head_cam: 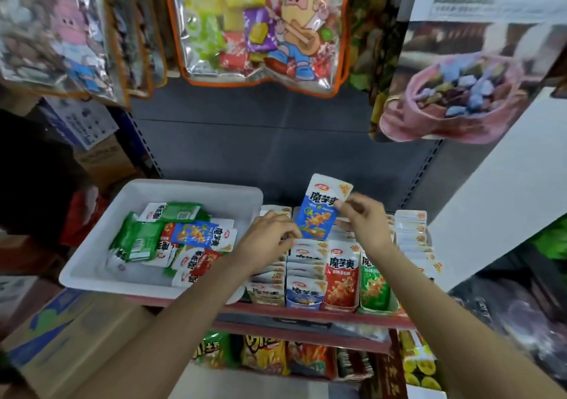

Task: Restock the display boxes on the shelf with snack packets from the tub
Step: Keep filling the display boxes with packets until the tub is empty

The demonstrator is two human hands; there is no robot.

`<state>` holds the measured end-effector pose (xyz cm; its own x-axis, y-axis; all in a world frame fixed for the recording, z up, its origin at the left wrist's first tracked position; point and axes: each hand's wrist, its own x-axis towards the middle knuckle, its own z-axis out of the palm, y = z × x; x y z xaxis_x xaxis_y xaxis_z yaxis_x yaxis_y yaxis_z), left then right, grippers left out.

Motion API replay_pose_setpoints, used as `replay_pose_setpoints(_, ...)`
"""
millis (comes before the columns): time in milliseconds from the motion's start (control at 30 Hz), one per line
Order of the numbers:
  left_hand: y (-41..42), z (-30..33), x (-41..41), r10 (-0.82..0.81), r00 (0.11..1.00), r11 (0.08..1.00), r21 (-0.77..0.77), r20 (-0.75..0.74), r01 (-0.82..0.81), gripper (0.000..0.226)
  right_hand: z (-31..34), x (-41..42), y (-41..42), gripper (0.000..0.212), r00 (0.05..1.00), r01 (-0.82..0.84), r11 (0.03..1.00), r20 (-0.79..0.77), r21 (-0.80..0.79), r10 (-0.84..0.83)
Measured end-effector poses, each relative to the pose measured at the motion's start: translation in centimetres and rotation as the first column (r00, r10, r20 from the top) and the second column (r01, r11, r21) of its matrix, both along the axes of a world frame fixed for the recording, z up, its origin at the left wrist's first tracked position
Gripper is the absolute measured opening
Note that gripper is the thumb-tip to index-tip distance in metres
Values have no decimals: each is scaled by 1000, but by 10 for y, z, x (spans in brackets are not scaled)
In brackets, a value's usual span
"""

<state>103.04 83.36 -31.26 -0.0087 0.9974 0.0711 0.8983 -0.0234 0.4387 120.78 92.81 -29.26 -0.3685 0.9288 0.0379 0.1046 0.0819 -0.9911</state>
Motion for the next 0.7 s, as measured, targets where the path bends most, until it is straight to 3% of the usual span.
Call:
replay_pose_setpoints(100, -2, 2, 1, 6, 1000, 1000, -6, 13, -6, 15, -17, -1, 0, 25, 975, -82, 996, 203, -32, 86)
replay_pose_setpoints(200, -2, 3, 2, 21, 999, 1000, 1, 30, -21, 13, -28, 2, 2, 32, 882, -151, 979, 430, -135, 195)
replay_pose_setpoints(400, -1, 3, 1, 36, 997, 999, -2, 68, -36, 11, -19, -1, 3, 16, 899, -166, 986, 411, -9, 155)
replay_pose_setpoints(567, 1, 2, 0, 46, 996, 999, 2, 71, -46, 16, -15, -12, 6, 20, 719, -297, 954, 645, -48, 257)
replay_pose_setpoints(700, -5, 2, -10, 90, 985, 993, 65, 146, -101, 25, 1, -26, 1, 19, 757, -215, 968, 648, 127, 83)
